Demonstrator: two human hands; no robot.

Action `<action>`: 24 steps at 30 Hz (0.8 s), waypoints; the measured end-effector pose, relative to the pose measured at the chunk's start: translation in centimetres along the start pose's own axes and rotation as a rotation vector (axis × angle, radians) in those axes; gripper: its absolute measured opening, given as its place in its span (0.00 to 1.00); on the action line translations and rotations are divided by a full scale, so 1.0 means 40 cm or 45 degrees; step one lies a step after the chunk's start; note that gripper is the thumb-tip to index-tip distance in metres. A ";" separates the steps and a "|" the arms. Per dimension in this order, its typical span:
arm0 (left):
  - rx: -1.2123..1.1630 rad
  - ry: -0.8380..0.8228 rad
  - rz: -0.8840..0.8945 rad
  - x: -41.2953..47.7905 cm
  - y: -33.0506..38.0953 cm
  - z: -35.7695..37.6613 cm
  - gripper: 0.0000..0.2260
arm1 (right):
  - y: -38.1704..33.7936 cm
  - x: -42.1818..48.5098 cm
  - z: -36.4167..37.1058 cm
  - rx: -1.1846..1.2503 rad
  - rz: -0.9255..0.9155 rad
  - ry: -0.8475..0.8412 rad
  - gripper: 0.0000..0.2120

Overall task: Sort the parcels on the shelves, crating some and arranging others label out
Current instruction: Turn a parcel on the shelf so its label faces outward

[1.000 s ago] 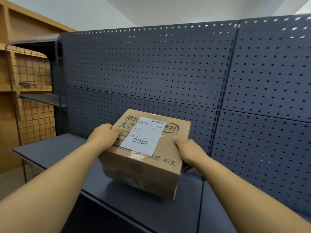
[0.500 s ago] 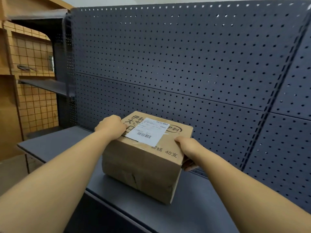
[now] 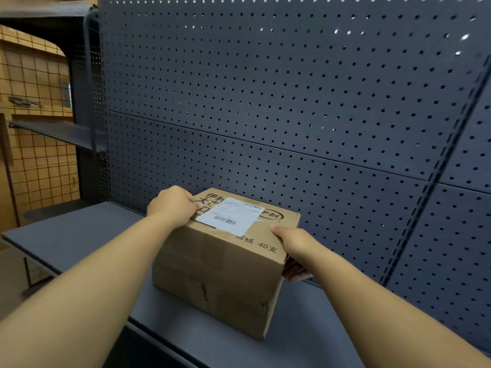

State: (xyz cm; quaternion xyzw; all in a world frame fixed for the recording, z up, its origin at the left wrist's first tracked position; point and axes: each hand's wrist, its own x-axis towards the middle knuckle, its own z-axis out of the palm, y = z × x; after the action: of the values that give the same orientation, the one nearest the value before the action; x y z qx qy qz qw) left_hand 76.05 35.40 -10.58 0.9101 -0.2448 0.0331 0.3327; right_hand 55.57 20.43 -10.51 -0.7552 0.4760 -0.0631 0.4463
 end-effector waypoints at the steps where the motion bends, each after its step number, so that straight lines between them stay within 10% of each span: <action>1: 0.011 -0.009 0.000 0.001 0.001 0.000 0.08 | 0.000 -0.001 -0.002 -0.001 0.000 -0.005 0.30; 12: 0.275 0.077 0.016 -0.043 0.089 -0.009 0.08 | -0.008 -0.021 -0.051 -0.151 -0.247 0.240 0.11; 24: 0.026 -0.028 0.429 -0.182 0.378 0.074 0.15 | 0.111 -0.087 -0.261 -0.332 -0.426 0.660 0.21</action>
State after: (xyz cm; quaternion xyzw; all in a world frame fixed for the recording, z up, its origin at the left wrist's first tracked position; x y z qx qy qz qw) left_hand 62.29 26.66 -5.59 0.8599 -0.3970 0.0811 0.3105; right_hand 45.33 16.05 -6.42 -0.8324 0.4472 -0.2640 0.1935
